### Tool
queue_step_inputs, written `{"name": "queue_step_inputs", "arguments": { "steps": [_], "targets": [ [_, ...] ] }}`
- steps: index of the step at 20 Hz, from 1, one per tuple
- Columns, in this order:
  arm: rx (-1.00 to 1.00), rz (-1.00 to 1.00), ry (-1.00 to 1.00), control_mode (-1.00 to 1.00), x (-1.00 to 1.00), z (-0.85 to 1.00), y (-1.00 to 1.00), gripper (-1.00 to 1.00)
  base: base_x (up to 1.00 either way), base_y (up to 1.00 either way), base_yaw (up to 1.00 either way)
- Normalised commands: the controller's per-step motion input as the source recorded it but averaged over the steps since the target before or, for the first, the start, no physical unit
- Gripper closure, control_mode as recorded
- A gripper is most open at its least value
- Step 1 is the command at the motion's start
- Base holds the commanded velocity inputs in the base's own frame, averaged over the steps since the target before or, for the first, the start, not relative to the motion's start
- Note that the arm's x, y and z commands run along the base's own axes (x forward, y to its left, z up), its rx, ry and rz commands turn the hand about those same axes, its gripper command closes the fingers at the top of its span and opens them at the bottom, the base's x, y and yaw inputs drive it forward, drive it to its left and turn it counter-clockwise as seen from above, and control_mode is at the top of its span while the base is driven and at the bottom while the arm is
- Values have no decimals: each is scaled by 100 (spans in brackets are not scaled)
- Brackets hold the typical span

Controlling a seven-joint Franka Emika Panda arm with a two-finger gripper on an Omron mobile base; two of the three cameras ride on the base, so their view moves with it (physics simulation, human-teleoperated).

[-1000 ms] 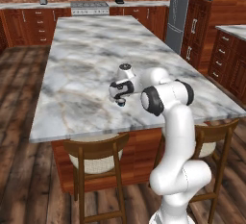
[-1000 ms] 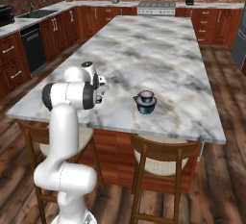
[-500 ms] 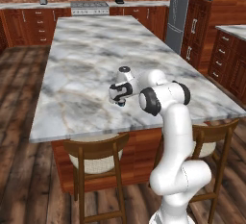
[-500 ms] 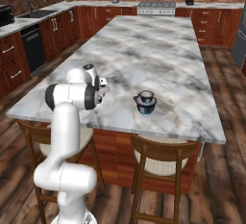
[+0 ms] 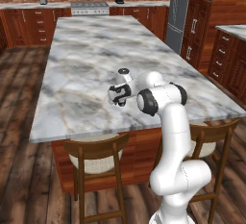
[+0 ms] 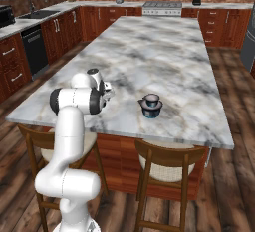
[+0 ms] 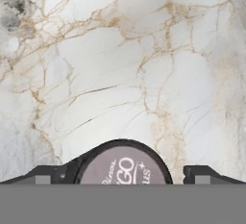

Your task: Stack the yogurt containers by placing the smaller containers on top of the larger containers.

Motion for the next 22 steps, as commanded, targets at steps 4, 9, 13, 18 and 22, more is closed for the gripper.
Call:
{"name": "queue_step_inputs", "arguments": {
  "steps": [4, 9, 13, 18, 22],
  "targets": [
    [0, 0, 0, -100, 26, -10, 4, -100, 0, 0, 0],
    [0, 0, 2, -100, 6, -6, 0, -100, 0, 0, 0],
    [0, 0, 1, -100, 0, -2, 0, -100, 0, 0, 0],
    [0, 0, 0, -100, -1, -1, -1, -100, 0, 0, 0],
    [0, -3, -1, -100, -20, 0, -7, -100, 0, 0, 0]
  ]
}}
